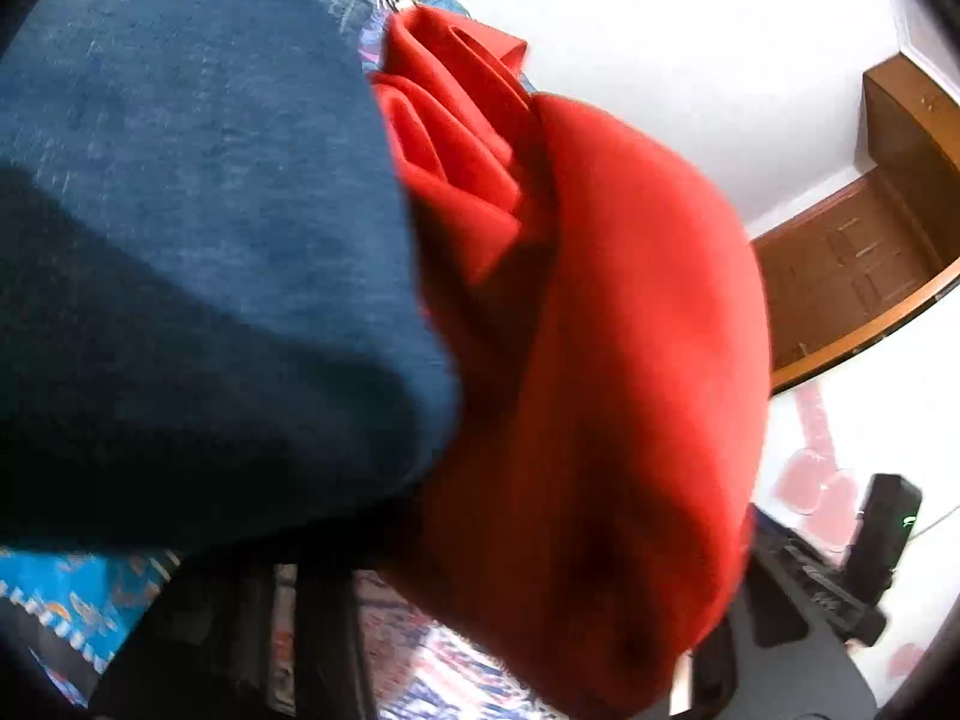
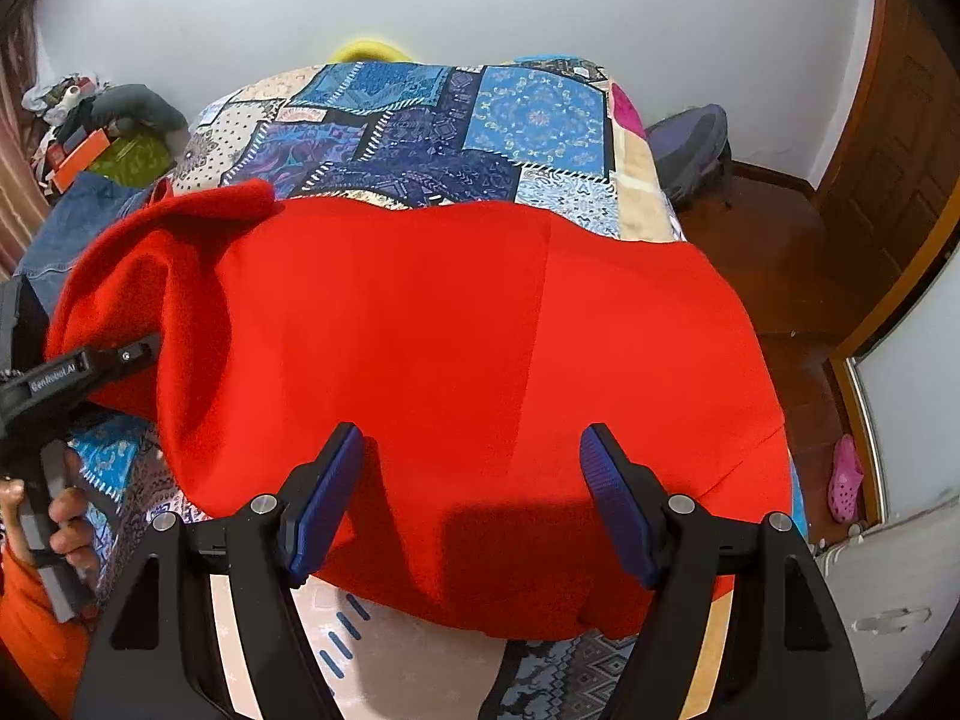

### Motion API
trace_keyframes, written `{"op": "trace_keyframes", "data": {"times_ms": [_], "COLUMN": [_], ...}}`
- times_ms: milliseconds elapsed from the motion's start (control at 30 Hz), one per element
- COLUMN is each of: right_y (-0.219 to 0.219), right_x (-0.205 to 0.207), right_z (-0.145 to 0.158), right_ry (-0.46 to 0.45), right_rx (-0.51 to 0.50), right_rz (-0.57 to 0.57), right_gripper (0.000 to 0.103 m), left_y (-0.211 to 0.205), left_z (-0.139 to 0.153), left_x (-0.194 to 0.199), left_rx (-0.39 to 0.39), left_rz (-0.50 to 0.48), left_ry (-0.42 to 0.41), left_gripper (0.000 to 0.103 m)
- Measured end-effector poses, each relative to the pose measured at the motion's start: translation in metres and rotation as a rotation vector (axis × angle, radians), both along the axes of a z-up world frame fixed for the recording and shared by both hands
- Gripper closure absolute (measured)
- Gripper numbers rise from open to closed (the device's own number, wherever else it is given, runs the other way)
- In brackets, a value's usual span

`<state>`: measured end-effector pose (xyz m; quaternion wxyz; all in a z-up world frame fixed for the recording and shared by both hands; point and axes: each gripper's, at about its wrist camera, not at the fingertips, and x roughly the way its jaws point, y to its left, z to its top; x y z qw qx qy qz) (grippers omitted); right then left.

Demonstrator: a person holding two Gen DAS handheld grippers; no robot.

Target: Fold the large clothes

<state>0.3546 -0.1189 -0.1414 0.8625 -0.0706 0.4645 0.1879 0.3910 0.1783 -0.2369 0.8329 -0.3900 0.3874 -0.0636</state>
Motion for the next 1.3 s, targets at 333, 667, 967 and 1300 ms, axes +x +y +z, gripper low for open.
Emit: {"op": "trace_keyframes", "data": {"times_ms": [333,667,967,1300], "right_y": [0.005,0.071,0.147,0.102], "right_x": [-0.009,0.005,-0.019,-0.014], "right_z": [0.033,0.045,-0.042,-0.032], "right_ry": [-0.061,0.008,0.182,0.247], "right_rx": [-0.014,0.064,0.002,0.101], "right_rz": [0.019,0.143,0.319,0.316], "right_gripper": [0.032,0.03,0.029,0.029], "left_y": [-0.012,0.014,0.004,-0.034], "left_z": [0.086,0.15,0.145,0.159], "left_x": [-0.029,-0.086,-0.086,-0.045], "left_rx": [0.129,0.101,0.274,0.333], "left_rz": [0.032,0.088,0.055,-0.031], "left_ry": [-0.152,-0.306,-0.255,-0.249], "left_gripper": [0.1,0.1,0.1,0.1]}}
